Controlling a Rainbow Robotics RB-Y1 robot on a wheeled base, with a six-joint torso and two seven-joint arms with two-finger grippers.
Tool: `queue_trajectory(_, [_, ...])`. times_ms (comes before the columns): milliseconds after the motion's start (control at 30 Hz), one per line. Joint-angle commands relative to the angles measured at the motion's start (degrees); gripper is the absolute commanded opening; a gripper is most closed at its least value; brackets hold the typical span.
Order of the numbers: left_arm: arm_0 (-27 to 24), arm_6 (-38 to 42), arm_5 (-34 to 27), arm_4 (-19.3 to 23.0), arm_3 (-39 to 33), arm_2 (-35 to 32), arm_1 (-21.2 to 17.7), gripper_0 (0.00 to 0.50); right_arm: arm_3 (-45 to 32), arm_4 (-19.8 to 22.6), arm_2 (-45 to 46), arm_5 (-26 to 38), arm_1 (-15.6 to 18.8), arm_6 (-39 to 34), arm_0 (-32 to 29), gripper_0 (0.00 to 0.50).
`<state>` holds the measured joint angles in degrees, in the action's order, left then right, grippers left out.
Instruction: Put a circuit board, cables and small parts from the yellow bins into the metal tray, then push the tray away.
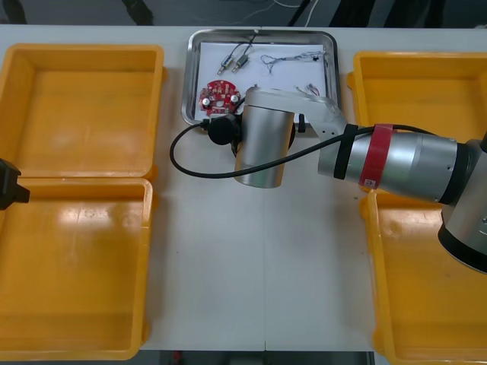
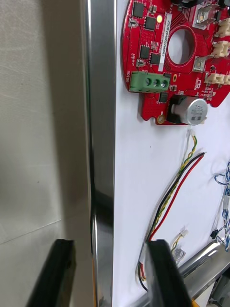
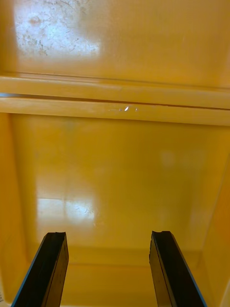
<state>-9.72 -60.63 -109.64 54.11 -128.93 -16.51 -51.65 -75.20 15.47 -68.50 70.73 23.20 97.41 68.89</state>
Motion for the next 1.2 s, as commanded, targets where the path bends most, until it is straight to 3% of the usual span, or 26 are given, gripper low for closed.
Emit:
queue_trajectory(33, [0.8,-5.4,-0.4,0.4,-1.5,-1.6,-2.6,0.5,-0.7,0.1,-0.7,-0.2,-1.0,-1.1,3.3,0.5])
queue_trajectory(367, [0.8,-5.4,-0.4,0.4,-1.5,-1.6,-2.6,0.5,-6.4,0.2,-0.7,6.4,-0.3,-1.3,3.3,0.5])
queue_trajectory(633, [0.8,-5.4,-0.4,0.4,-1.5,-1.6,-2.6,0.5,-15.0,3.4,0.6,14.2,1.3,-2.1,2.4,0.5])
queue_trajectory(1200, [0.8,-5.4,-0.4,0.4,-1.5,-1.6,-2.6,0.5,-34.0,3.4,15.3,37.1,3.4,-6.4,-9.2,0.5])
